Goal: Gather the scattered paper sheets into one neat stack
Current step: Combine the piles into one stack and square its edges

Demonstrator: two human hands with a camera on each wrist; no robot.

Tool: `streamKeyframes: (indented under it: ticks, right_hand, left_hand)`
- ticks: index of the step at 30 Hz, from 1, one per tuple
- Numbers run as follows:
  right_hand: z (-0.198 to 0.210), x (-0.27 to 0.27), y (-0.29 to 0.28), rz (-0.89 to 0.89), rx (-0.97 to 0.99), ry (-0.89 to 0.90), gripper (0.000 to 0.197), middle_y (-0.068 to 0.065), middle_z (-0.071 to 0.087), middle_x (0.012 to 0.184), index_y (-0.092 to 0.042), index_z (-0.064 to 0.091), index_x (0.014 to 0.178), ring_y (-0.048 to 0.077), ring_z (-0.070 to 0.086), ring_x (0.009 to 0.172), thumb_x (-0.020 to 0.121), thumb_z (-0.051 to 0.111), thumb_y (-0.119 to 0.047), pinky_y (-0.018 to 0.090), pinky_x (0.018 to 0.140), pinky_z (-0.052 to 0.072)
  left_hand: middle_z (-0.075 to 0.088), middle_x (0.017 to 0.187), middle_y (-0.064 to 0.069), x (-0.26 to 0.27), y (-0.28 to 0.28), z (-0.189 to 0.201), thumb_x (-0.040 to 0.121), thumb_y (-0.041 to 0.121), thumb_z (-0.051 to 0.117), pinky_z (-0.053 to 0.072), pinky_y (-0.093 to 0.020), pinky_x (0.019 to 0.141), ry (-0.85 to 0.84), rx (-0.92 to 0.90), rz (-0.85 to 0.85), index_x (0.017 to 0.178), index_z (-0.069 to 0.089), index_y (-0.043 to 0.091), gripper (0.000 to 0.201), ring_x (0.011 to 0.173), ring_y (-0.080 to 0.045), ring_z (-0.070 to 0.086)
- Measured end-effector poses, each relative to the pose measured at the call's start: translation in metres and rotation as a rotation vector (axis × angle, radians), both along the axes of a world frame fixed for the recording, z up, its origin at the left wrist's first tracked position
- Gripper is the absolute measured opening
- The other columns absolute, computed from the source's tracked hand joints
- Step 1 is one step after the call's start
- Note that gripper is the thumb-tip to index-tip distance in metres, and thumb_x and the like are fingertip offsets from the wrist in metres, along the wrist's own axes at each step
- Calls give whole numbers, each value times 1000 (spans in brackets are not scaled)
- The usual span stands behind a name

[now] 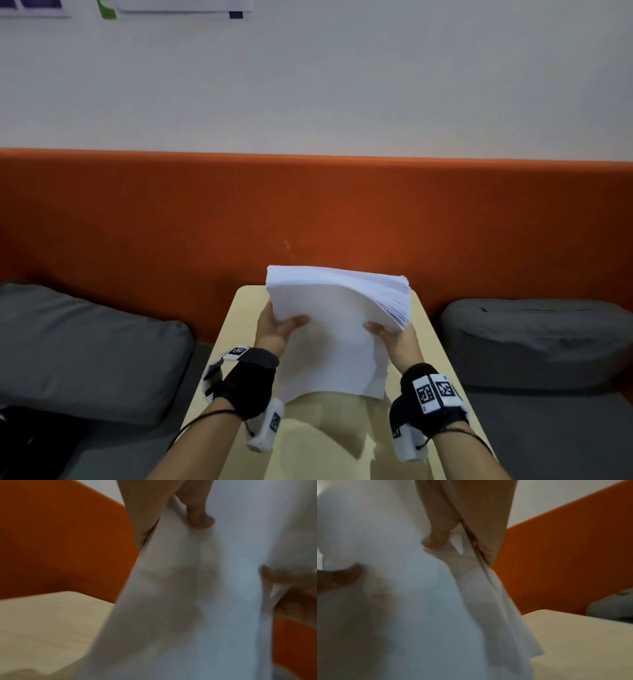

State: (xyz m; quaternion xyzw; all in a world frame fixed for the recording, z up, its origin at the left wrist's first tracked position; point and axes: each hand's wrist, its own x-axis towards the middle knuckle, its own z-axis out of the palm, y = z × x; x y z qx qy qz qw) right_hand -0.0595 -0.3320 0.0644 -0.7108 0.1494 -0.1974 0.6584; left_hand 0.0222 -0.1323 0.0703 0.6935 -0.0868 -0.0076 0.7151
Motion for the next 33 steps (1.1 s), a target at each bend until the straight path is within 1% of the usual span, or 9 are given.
streamKeyframes:
  ticks: [4,8,12,16,19,22,26,29,33]
  right_hand:
    - [24,-2,9,-115,-10,-93,25,-1,64,88,-12,58,106,13,61,77,82,68,-10,20,64,49]
    - [52,-3,14,-223,-219,-155,30,4,64,94,-9,56,113,22,58,89,88,63,-22,34,83,48]
    - [53,-8,24,-239,-240,-198,27,1,62,88,-6,55,110,23,56,85,90,60,-23,34,79,47]
    - [13,-14,22,-150,-22,-89,28,-9,63,91,-22,56,107,19,59,89,83,69,-22,31,73,50]
    - [-7,-20,15,-141,137,-15,32,-3,65,93,-15,59,110,21,61,90,80,71,-14,23,64,47]
    - [-6,-20,3,-59,211,5,46,2,66,97,-16,58,105,21,62,90,66,82,-23,23,64,49]
    - [0,-21,-6,9,186,-61,82,2,66,100,-19,57,104,17,63,89,33,84,-49,17,60,52]
    - [12,-19,-14,23,161,-156,100,-5,69,92,-15,57,107,5,67,81,25,83,-66,17,62,53]
    - [26,-11,-7,94,161,-201,88,-14,73,74,-19,60,94,-3,68,68,19,86,-58,11,58,51]
  left_hand:
    - [67,95,-5,-4,-10,18,72,-5,73,52,-12,66,-80,-72,73,106,60,8,39,85,-19,63]
    - [63,87,12,-7,-23,40,75,3,73,46,0,65,-195,-52,148,101,56,17,34,81,2,60]
    - [59,83,15,-15,-30,38,78,3,70,41,3,58,-217,-111,179,100,53,18,32,76,8,55]
    - [63,89,12,-19,-20,3,68,20,77,50,-14,64,-128,-66,69,99,56,25,38,81,-9,60]
    - [64,84,13,-18,-15,-15,60,30,75,46,-15,61,-90,56,20,87,56,29,33,79,-15,59]
    - [65,87,10,-13,-13,-14,57,27,81,47,-17,63,-54,51,-12,90,58,26,40,82,-14,61]
    - [66,101,-10,-4,-9,-1,52,21,85,53,-19,62,-73,-38,-92,115,50,2,75,86,-17,65]
    - [64,101,-11,1,-9,11,63,1,81,52,-14,62,-82,-94,-96,123,44,-4,71,81,-10,66]
    - [65,93,-2,5,-11,19,71,-4,74,51,-11,56,-40,-138,-110,122,50,-5,57,69,3,67]
